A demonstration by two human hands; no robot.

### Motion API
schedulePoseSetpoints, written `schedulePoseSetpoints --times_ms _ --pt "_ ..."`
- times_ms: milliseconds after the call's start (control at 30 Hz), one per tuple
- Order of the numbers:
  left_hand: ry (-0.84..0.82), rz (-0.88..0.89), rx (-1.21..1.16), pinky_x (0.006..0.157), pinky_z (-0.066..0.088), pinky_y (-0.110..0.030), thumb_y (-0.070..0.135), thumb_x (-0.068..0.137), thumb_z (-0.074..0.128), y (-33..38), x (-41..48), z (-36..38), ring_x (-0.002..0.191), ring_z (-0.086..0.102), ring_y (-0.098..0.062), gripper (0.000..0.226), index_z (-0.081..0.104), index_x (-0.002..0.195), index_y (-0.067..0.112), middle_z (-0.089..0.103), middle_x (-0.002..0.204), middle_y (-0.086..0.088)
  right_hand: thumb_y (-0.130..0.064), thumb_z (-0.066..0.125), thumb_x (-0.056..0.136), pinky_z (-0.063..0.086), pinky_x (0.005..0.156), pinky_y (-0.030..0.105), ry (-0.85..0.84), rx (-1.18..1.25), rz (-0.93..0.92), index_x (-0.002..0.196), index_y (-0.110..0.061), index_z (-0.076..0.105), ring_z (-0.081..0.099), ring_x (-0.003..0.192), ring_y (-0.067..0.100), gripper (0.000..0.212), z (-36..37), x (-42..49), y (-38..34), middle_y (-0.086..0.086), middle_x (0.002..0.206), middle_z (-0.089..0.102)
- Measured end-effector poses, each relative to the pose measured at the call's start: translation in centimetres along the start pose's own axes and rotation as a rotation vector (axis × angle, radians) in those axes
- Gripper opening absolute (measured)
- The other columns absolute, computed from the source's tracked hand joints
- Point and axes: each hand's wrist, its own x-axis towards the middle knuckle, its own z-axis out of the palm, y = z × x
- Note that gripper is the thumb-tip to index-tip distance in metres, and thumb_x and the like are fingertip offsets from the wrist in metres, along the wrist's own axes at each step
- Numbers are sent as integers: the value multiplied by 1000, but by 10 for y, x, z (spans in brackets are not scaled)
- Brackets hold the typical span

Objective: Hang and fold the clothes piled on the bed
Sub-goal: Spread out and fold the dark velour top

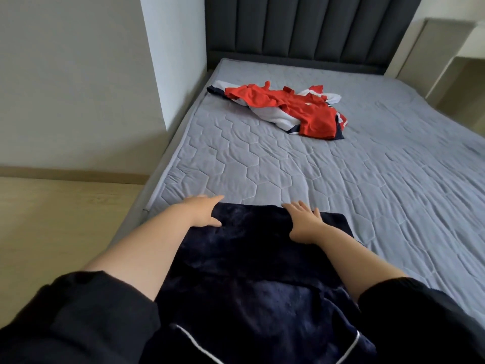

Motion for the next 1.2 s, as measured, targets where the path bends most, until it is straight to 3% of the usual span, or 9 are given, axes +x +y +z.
schedulePoseSetpoints --times_ms 100,200,333,533,667,767,867,1100,1200 --pt "-134 -32 -155 114 26 -36 46 80 72 -18 2 1 142 28 -24 99 8 153 24 23 157 -3 -15 64 82 15 116 46 -227 1 70 151 -24 16 23 142 27 85 -17 7 13 8 151 30" --pt "-161 -43 -168 111 29 -31 40 76 78 -24 4 -4 137 35 -21 96 21 151 20 32 153 0 -19 75 78 40 101 36 -315 -11 115 136 -21 42 50 119 23 67 -28 9 25 4 134 50" --pt "-165 -72 -132 97 43 -34 37 71 82 -26 2 -7 114 53 -22 66 51 126 17 56 128 -1 -25 79 73 36 104 42 -274 -194 190 118 -20 53 51 115 27 52 -27 12 35 1 120 56" --pt "37 -173 126 82 46 -33 37 70 81 -12 -15 -24 107 57 -26 47 53 103 18 60 112 -2 -16 64 79 32 100 38 -4 -413 133 73 -21 44 55 100 23 22 -37 -4 26 -3 81 52" --pt "370 -239 325 80 37 -31 27 77 72 3 -29 -46 111 53 -24 30 53 100 22 60 112 -2 -14 56 82 36 96 37 271 -507 91 87 -19 54 52 106 24 7 -62 -17 12 4 105 59" --pt "595 -303 327 90 38 -37 12 76 66 8 -41 -74 114 49 -25 39 55 112 18 54 118 -4 -9 59 78 38 85 37 567 -502 76 99 -12 62 50 106 28 22 -89 -26 1 8 108 57" --pt "750 -312 282 85 40 -38 8 72 70 11 -62 -90 106 50 -28 38 55 107 14 52 114 -7 -4 60 76 36 77 38 722 -488 74 101 -8 58 48 103 32 25 -103 -43 -5 11 109 53" --pt "983 74 356 64 44 -39 -6 49 72 7 -130 -27 69 56 -33 32 58 76 4 56 72 -13 6 74 54 39 61 40 850 -409 -108 77 -1 56 54 75 37 30 -54 -103 10 18 81 56" --pt "933 171 346 56 45 -37 1 42 80 3 -153 15 60 55 -31 37 57 71 4 52 66 -12 9 76 43 42 54 40 863 -343 -165 70 -1 55 54 63 36 35 -21 -130 13 17 70 54"
